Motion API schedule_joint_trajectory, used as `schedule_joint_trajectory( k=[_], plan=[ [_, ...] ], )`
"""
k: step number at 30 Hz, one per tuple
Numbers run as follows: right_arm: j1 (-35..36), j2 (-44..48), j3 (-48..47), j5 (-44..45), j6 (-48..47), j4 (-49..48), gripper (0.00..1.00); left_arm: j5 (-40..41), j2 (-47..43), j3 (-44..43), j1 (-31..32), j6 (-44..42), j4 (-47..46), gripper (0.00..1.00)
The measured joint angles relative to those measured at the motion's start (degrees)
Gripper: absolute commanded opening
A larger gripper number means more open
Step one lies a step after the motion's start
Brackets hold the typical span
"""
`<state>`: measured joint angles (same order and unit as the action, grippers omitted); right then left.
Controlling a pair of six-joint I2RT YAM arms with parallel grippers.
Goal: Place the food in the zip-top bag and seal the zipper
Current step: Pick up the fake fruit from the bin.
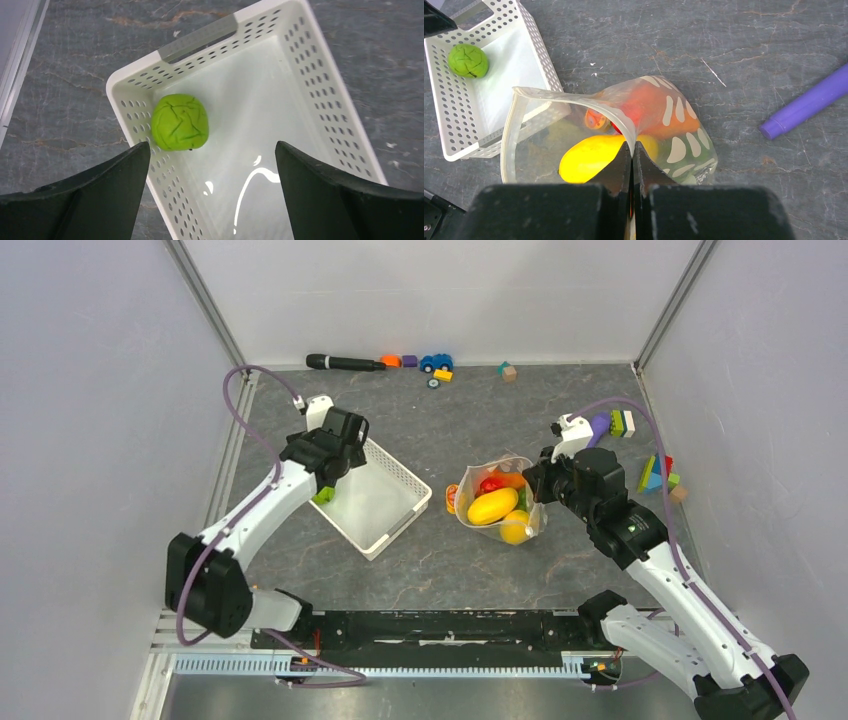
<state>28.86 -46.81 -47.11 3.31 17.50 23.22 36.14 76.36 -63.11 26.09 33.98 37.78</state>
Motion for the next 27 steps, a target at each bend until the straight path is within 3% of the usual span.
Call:
schedule_joint_trajectory(
  k=[8, 27],
  plan=[
    [0.0, 0.0, 0.0, 0.4, 0.0, 0.0, 0.00, -1.7, 6.6, 2.2, -6.2, 0.7, -2.6, 1.00],
    [0.0, -0.1, 0.1, 1.3, 0.0, 0.0, 0.00, -3.4, 14.1, 3.4, -10.7, 0.7, -8.0, 1.00]
  ],
)
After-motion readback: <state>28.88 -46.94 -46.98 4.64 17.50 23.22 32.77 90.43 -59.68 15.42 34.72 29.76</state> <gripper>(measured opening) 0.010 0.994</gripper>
